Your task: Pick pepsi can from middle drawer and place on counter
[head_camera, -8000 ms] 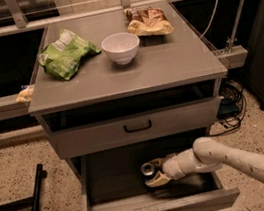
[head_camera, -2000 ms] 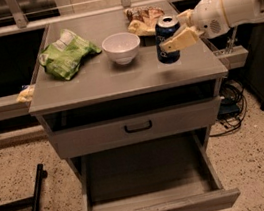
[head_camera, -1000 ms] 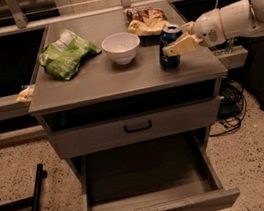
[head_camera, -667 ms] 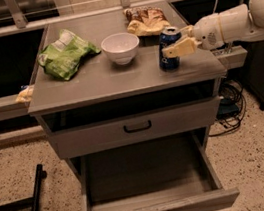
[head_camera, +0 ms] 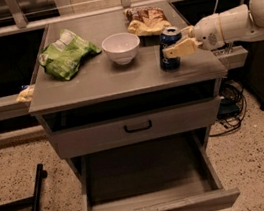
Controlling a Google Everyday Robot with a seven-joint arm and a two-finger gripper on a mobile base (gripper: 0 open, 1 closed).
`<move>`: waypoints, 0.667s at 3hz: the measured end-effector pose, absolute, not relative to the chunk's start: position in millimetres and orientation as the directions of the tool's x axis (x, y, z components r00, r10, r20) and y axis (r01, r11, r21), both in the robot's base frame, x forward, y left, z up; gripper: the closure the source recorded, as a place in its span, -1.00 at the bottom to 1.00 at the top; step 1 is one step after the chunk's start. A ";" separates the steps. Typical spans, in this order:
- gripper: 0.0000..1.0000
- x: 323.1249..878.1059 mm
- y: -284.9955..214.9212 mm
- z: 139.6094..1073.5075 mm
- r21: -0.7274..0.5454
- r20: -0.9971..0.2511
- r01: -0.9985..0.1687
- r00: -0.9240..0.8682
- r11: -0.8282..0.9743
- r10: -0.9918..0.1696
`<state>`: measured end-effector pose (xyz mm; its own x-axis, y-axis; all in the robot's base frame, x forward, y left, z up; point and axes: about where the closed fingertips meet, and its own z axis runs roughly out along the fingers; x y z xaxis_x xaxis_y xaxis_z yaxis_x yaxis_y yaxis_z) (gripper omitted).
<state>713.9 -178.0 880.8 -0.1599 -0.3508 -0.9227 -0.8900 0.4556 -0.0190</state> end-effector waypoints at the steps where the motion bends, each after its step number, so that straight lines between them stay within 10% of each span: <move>1: -0.31 713.9 -178.0 880.8 -0.019 -0.923 -0.890 -0.160 0.456 -0.351; 2: -0.78 713.9 -178.0 880.8 -0.019 -0.923 -0.890 -0.160 0.456 -0.351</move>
Offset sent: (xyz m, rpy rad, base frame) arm 0.0000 0.0000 0.0000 0.0000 0.0000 0.0000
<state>713.9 -178.0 880.8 -0.1599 -0.3508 -0.9227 -0.8900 0.4556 -0.0190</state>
